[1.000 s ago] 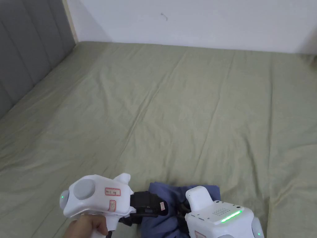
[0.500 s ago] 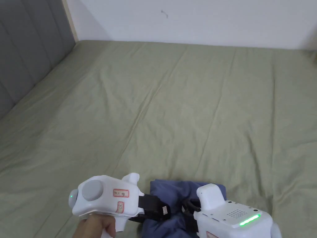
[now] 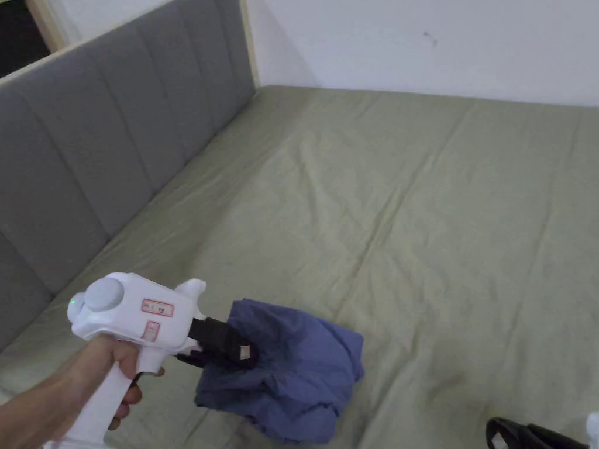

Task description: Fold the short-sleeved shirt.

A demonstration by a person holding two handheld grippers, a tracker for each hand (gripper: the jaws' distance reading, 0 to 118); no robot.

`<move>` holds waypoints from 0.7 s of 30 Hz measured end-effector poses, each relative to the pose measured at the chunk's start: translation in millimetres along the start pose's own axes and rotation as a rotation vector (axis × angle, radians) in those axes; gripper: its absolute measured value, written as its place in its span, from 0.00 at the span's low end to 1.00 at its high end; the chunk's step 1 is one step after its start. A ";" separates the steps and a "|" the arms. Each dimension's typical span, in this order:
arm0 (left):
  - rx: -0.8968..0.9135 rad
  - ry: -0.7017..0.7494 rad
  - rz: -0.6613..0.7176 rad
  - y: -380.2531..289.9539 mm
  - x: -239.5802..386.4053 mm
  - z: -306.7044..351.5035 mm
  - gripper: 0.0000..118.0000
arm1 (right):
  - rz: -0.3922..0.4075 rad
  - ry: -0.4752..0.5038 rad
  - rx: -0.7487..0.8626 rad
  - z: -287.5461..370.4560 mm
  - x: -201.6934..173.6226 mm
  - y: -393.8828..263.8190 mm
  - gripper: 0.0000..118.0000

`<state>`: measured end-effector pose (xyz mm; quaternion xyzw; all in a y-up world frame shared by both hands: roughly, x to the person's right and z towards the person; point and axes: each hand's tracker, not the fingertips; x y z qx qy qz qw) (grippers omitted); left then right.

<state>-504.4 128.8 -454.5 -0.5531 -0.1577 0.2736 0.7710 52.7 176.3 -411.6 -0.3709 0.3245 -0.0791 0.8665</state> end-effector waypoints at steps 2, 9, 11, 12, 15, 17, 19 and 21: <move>0.008 -0.011 0.029 10.4 -41.7 33.2 0.20 | 0.012 0.003 -0.006 -5.4 -8.6 0.7 0.00; 0.037 0.199 0.124 21.7 -131.1 107.0 0.20 | -0.031 0.057 -0.017 -27.8 -34.7 12.9 0.00; 0.042 0.230 0.124 20.9 -141.8 112.3 0.19 | -0.032 0.047 -0.017 -32.2 -39.9 15.5 0.00; 0.041 0.250 0.129 21.7 -145.6 114.2 0.19 | -0.032 0.051 -0.022 -34.1 -41.5 17.4 0.00; 0.048 0.277 0.167 21.1 -146.4 124.1 0.22 | -0.016 0.053 -0.025 -31.6 -47.2 20.4 0.00; 0.077 0.344 0.103 21.4 -135.6 132.8 0.43 | -0.017 0.063 -0.020 -26.2 -50.3 21.6 0.00; 0.135 0.420 0.110 18.9 -123.9 150.3 0.59 | -0.013 0.072 -0.004 -19.1 -53.7 24.5 0.00; 0.242 0.529 0.094 16.0 -109.2 176.4 0.61 | 0.000 0.069 0.020 -9.3 -56.3 27.0 0.00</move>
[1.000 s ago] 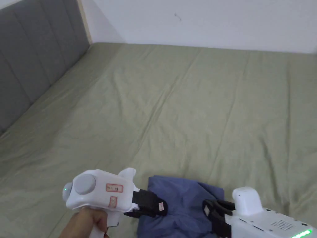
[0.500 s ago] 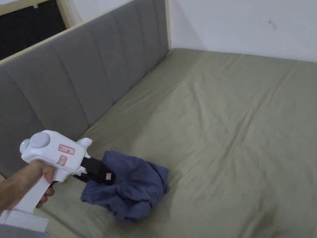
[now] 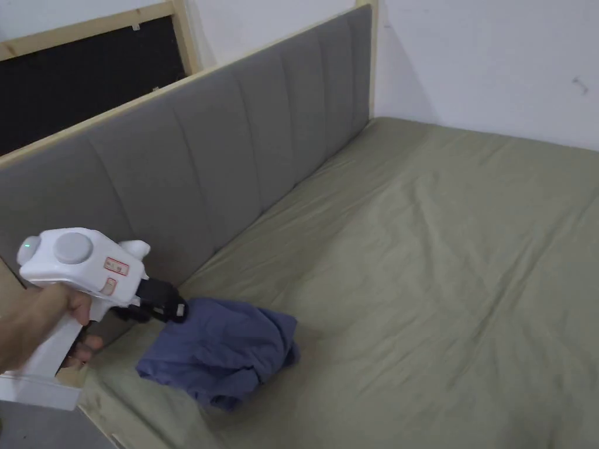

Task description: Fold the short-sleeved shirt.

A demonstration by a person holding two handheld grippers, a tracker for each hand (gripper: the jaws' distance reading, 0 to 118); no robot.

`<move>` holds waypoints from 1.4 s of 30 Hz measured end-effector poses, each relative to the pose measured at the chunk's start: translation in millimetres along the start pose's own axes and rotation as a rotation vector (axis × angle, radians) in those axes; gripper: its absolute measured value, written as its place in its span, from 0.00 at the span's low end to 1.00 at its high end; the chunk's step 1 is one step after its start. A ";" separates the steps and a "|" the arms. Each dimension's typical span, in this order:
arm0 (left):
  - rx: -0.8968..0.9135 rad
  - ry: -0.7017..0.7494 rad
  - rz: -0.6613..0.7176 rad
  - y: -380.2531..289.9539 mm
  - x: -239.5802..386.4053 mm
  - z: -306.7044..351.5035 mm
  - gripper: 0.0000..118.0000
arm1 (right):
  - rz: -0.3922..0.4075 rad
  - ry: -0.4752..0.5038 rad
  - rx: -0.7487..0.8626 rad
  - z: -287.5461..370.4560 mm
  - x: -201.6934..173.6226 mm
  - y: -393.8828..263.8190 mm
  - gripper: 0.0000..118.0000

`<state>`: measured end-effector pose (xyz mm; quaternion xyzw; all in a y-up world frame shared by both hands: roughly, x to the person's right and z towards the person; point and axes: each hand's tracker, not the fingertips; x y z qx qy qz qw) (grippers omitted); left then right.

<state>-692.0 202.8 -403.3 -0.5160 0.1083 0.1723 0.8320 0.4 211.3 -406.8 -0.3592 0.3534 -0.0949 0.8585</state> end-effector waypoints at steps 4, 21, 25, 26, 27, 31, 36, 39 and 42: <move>0.278 0.109 -0.077 -2.5 23.3 81.2 0.61 | 0.040 -0.035 0.092 34.3 -5.8 8.5 0.00; 1.070 -0.317 -0.435 -221.1 386.6 168.3 0.61 | 0.382 -0.861 0.718 209.9 -50.4 2.7 0.01; 1.077 -0.341 -0.489 -254.4 429.1 158.0 0.61 | 0.350 -0.834 0.678 211.3 -42.8 -17.8 0.15; 1.099 -0.340 -0.482 -263.1 432.1 155.4 0.61 | 0.341 -0.822 0.674 212.8 -40.9 -22.5 0.15; 1.108 -0.359 -0.488 -269.1 438.7 153.3 0.61 | 0.312 -0.823 0.673 213.9 -40.3 -25.7 0.15; 1.064 -0.379 -0.474 -280.7 441.8 147.6 0.61 | 0.255 -0.850 0.696 221.1 -35.7 -37.3 0.15; 1.062 -0.349 -0.437 -289.7 433.0 143.2 0.52 | 0.223 -0.861 0.726 229.7 -33.2 -46.7 0.15; 1.076 -0.329 -0.433 -292.9 427.3 142.8 0.06 | 0.207 -0.868 0.735 230.9 -32.2 -48.4 0.15; 1.090 -0.330 -0.408 -290.6 415.2 151.8 0.01 | 0.195 -0.832 0.708 231.0 -31.0 -46.9 0.13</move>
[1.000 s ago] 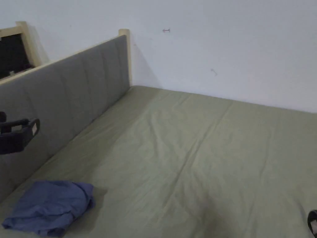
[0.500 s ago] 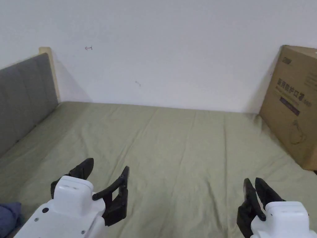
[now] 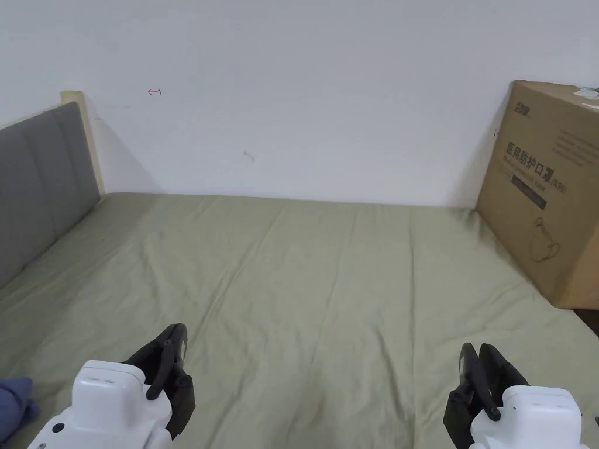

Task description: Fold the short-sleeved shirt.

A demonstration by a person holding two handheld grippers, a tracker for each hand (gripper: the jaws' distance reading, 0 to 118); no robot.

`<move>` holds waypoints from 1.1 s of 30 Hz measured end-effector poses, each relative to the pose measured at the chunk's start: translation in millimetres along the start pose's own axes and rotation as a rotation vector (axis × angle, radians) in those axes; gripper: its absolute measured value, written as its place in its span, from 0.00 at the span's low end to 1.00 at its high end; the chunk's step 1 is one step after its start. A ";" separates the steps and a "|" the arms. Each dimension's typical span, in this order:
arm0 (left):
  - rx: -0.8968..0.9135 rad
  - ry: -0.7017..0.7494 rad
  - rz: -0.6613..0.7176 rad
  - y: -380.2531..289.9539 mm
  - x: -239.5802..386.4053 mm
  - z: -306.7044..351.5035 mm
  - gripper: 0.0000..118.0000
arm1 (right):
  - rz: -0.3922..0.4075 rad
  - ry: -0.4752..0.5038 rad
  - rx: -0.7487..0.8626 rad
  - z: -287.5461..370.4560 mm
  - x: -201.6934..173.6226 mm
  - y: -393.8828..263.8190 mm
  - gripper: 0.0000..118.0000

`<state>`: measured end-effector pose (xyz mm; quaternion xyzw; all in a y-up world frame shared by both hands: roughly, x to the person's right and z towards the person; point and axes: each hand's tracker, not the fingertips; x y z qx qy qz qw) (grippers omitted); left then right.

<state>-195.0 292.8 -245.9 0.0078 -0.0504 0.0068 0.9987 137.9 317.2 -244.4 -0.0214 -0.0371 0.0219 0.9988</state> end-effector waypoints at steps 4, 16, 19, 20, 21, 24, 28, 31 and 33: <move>0.006 0.033 -0.009 8.5 -4.2 -0.3 0.01 | -0.002 0.027 -0.017 0.1 -2.7 0.4 0.08; 0.087 0.025 0.088 25.5 -3.3 -14.3 1.00 | 0.035 -0.001 0.081 1.7 -17.6 26.3 1.00; -0.006 -0.056 0.139 26.2 -4.2 -23.3 1.00 | 0.070 0.002 0.076 -1.4 -20.8 28.7 1.00; -0.033 -0.042 0.105 27.1 0.6 -27.9 1.00 | 0.082 -0.007 0.058 -3.9 -20.7 29.4 1.00; -0.028 -0.033 0.075 27.7 2.7 -29.7 1.00 | 0.075 -0.001 0.054 -5.1 -19.9 29.3 1.00; 0.006 0.044 0.010 32.9 13.8 -29.1 1.00 | 0.044 0.015 0.050 -5.4 -18.5 29.1 1.00; -0.023 0.063 0.019 40.0 14.2 -35.9 1.00 | 0.005 0.024 0.003 -11.3 -21.3 27.8 1.00; -0.041 0.156 -0.025 39.6 14.7 -37.6 1.00 | -0.016 0.040 -0.007 -11.8 -21.1 27.0 1.00; -0.037 0.073 0.022 40.0 10.2 -35.1 1.00 | -0.013 0.040 -0.002 -12.4 -22.1 27.0 1.00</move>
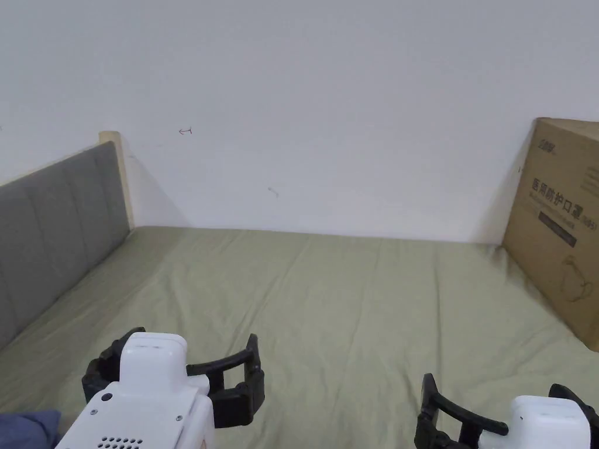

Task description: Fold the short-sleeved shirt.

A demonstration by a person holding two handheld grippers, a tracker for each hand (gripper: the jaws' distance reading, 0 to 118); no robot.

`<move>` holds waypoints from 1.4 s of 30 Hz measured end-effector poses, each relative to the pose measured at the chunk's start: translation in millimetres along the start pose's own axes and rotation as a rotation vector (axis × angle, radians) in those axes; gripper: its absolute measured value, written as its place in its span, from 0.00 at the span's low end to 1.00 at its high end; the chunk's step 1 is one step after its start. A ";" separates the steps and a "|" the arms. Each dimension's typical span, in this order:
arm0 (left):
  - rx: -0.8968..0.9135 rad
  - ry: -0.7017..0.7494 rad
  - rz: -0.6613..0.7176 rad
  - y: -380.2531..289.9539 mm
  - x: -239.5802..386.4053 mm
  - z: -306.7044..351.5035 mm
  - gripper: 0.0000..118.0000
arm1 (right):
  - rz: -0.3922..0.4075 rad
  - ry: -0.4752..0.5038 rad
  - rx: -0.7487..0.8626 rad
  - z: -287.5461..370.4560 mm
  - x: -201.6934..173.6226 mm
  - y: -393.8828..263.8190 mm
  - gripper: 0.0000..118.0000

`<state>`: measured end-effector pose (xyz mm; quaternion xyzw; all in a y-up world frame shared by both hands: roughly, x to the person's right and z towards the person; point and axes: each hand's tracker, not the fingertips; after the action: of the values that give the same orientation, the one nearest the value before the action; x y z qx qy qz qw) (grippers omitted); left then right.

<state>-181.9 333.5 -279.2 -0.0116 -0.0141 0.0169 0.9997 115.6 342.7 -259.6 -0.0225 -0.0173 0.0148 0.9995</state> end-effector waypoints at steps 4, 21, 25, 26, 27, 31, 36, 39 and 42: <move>0.000 -0.034 0.026 2.7 0.6 0.6 1.00 | 0.012 0.007 0.000 -3.8 -2.4 0.6 1.00; 0.022 0.044 -0.052 16.6 15.2 1.2 1.00 | -0.007 0.051 0.017 -8.0 -9.1 10.2 1.00; 0.023 0.052 -0.054 17.2 13.0 -0.7 1.00 | 0.002 0.054 0.022 -7.1 -10.2 11.0 1.00; 0.022 0.049 -0.043 17.5 12.0 -1.2 1.00 | -0.003 0.055 0.020 -7.1 -10.2 11.3 1.00; 0.025 0.042 -0.029 17.5 10.7 -1.1 1.00 | -0.009 0.053 0.021 -7.1 -10.0 11.5 1.00; 0.031 0.001 0.047 18.5 7.7 0.1 1.00 | -0.011 0.060 0.011 -8.3 -10.5 12.5 1.00; 0.020 -0.037 0.062 18.6 9.3 -1.4 1.00 | -0.016 0.064 0.015 -8.0 -12.0 15.2 1.00; -0.007 0.053 0.025 21.5 15.0 -4.4 1.00 | -0.008 0.065 0.023 -7.1 -12.1 16.5 1.00; 0.004 0.011 0.038 23.1 13.0 -4.2 1.00 | -0.002 0.067 0.023 -7.3 -13.1 17.6 1.00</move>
<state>-169.6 356.9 -283.6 -0.0099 -0.0083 0.0360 0.9993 102.3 359.5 -268.2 -0.0113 0.0163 0.0133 0.9997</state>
